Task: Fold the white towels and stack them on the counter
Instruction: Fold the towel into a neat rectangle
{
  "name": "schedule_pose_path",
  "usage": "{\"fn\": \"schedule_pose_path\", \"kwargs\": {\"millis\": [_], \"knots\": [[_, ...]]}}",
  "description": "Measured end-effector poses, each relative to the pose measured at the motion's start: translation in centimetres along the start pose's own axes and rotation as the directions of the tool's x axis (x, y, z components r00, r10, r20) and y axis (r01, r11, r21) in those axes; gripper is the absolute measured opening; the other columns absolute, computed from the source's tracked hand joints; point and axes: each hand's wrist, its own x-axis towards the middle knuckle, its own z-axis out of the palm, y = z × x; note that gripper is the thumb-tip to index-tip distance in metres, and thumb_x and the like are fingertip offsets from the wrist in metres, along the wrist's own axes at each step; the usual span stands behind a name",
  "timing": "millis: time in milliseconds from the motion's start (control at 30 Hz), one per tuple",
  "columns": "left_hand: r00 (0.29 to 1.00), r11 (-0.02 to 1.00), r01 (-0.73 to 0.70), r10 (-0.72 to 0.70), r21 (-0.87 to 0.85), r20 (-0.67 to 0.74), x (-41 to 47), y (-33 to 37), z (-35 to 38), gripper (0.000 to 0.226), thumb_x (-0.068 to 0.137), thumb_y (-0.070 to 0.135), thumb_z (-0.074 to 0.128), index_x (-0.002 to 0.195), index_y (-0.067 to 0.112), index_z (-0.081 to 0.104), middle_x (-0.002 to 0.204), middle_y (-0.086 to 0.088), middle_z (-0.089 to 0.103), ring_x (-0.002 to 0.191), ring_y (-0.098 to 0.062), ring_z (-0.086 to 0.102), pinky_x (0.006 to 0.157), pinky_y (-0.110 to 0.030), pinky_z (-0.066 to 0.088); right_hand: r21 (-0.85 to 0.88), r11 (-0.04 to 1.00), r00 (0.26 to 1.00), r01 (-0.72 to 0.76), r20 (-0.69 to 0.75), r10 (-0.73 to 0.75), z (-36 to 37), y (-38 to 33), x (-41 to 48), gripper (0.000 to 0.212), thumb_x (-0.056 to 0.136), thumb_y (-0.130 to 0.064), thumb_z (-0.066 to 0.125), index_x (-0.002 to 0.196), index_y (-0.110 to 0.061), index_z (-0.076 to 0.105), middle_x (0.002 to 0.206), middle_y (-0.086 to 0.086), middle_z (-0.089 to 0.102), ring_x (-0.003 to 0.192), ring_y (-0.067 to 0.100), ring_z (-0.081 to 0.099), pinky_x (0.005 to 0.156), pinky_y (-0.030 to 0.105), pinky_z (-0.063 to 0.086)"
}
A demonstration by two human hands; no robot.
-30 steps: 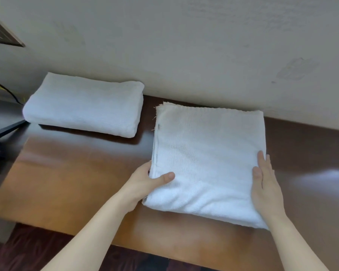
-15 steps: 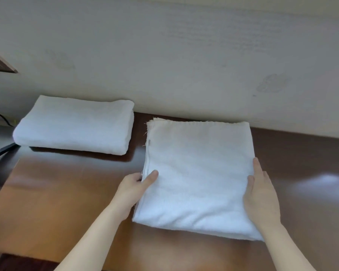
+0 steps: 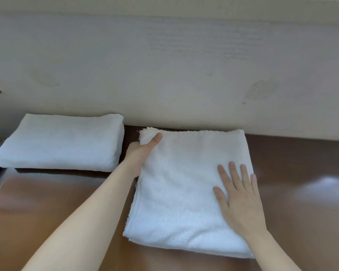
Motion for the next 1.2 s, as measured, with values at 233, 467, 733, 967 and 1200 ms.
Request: {"fn": "schedule_pose_path", "kwargs": {"millis": [233, 467, 733, 967, 1200], "knots": [[0.984, 0.984, -0.173, 0.172, -0.04, -0.038, 2.8, 0.1, 0.4, 0.028, 0.075, 0.031, 0.087, 0.094, 0.015, 0.074, 0.095, 0.001, 0.076, 0.093, -0.017, 0.071, 0.083, -0.031, 0.057, 0.242, 0.97, 0.999, -0.037, -0.021, 0.043, -0.1, 0.9, 0.3, 0.06, 0.101, -0.057, 0.003, 0.156, -0.035, 0.011, 0.164, -0.015, 0.001, 0.151, 0.007, -0.01, 0.123, 0.038, -0.003], [0.982, 0.987, -0.157, 0.158, 0.016, -0.099, 2.5, -0.7, 0.2, 0.037, 0.077, 0.042, 0.083, 0.095, 0.013, 0.07, 0.094, 0.001, 0.071, 0.088, -0.016, 0.066, 0.079, -0.028, 0.051, 0.181, 0.983, 0.999, -0.015, -0.028, 0.021, 0.2, 1.0, 0.4, 0.062, 0.101, -0.06, 0.011, 0.157, -0.033, 0.013, 0.165, -0.011, 0.003, 0.152, 0.012, -0.006, 0.123, 0.038, -0.003], [0.995, 0.948, 0.038, -0.066, 0.317, 0.076, -8.8, -4.0, -4.2, 0.032, 0.081, 0.058, 0.07, 0.088, 0.027, 0.062, 0.084, 0.015, 0.069, 0.078, -0.002, 0.065, 0.064, -0.02, 0.048, 0.14, 0.989, 0.999, -0.044, -0.005, 0.045, 0.0, 0.6, 0.6, 0.064, 0.1, -0.059, 0.005, 0.158, -0.033, 0.01, 0.166, -0.009, 0.001, 0.152, 0.012, -0.012, 0.124, 0.038, -0.005], [0.991, 0.927, 0.078, -0.111, 0.367, 0.069, -14.4, -9.7, -5.0, 0.029, 0.075, 0.04, 0.085, 0.086, 0.016, 0.073, 0.08, 0.002, 0.075, 0.055, -0.016, 0.063, 0.05, -0.03, 0.051, 0.136, 0.99, 0.999, -0.039, 0.014, 0.038, -0.2, 0.7, 0.4, 0.064, 0.099, -0.059, 0.003, 0.158, -0.034, 0.008, 0.166, -0.009, 0.0, 0.151, 0.011, -0.013, 0.123, 0.038, -0.007], [0.974, 0.78, -0.053, 0.179, 0.623, -0.141, -14.2, -9.1, -5.1, 0.06, 0.06, 0.068, 0.081, 0.104, 0.033, 0.058, 0.092, 0.015, 0.064, 0.085, -0.005, 0.061, 0.068, -0.027, 0.051, 0.076, 0.996, 0.999, -0.045, 0.002, 0.045, -1.3, -0.4, 0.1, 0.066, 0.099, -0.062, 0.002, 0.158, -0.034, 0.002, 0.166, -0.003, -0.001, 0.152, 0.018, -0.013, 0.123, 0.045, -0.007]]}}
